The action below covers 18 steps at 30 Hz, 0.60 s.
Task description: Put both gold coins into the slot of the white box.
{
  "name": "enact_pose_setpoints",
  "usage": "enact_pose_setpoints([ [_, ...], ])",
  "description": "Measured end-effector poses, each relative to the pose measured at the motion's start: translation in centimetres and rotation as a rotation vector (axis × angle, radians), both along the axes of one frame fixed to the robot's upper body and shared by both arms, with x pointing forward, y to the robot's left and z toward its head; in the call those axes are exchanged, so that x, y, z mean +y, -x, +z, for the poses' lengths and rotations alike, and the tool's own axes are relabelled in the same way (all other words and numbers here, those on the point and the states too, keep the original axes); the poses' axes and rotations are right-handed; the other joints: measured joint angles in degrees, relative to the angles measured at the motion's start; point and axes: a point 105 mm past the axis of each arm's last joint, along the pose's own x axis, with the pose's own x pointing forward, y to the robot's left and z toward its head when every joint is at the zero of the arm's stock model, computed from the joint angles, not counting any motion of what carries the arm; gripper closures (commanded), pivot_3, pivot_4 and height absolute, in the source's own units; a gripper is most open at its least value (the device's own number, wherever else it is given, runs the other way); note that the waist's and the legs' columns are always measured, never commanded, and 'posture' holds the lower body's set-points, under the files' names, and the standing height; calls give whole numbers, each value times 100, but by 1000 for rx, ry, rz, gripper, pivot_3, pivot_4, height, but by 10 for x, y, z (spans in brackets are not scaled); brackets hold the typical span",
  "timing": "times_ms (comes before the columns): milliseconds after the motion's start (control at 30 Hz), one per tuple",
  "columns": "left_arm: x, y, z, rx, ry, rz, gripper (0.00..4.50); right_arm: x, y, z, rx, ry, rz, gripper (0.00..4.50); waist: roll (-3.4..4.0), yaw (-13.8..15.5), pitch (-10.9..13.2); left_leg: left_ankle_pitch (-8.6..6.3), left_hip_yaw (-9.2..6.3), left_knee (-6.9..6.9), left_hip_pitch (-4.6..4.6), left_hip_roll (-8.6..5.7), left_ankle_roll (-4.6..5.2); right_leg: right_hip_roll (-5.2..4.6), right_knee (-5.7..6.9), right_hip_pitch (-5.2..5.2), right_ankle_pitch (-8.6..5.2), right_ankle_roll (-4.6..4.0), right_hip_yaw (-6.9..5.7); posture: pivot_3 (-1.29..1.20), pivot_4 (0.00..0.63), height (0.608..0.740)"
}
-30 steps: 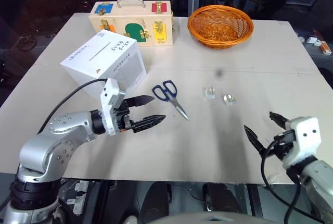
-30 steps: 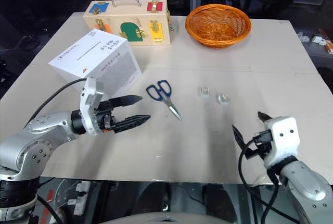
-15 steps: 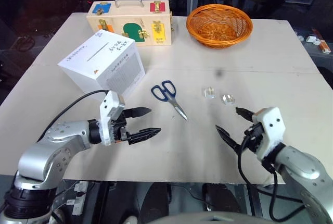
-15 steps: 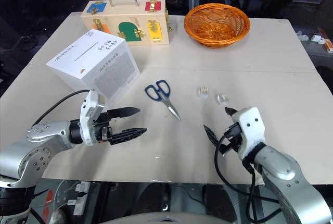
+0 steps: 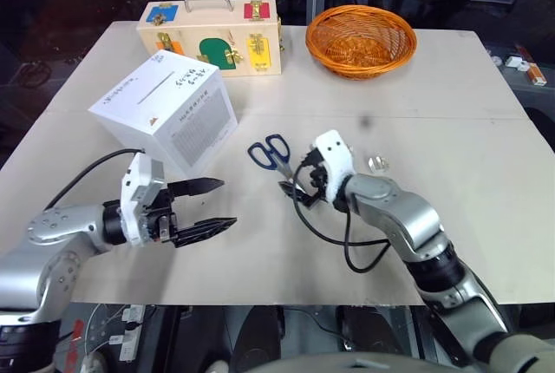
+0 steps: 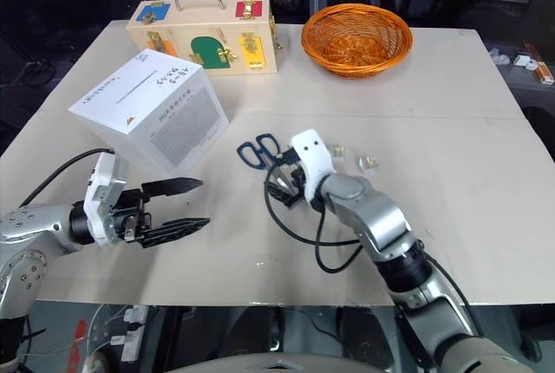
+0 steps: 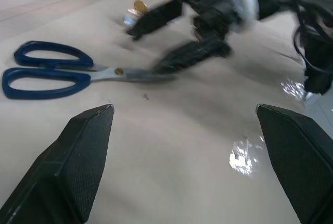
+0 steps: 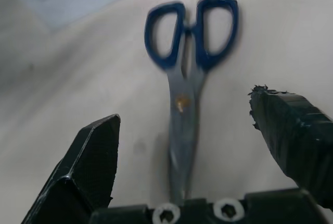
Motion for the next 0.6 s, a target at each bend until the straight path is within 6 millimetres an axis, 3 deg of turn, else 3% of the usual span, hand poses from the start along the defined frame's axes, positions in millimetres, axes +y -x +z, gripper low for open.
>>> enact_pose_setpoints([
  [100,0,1,1,0,6,2,0,3,-2,-15,62,68,-13,955,0,6,0,1,2,0,-6,0,-1,-3,2,-6,0,0,0,0,150,726],
  [333,2,3,-1,3,4,16,0,4,-14,-23,44,123,-54,4161,-6,-82,-10,0,4,-1,6,2,0,-1,13,-4,0,0,1,0,150,726],
  [500,-2,3,2,-14,11,18,0,3,-12,-25,-41,154,2,4240,-5,-151,-13,0,-11,1,14,2,0,-2,23,-1,0,0,3,0,150,726],
  [600,-3,2,3,-14,23,24,0,-12,-5,-25,-78,111,48,4240,-4,-85,-12,0,-32,0,5,-1,1,-6,3,5,0,0,-5,0,150,726],
])
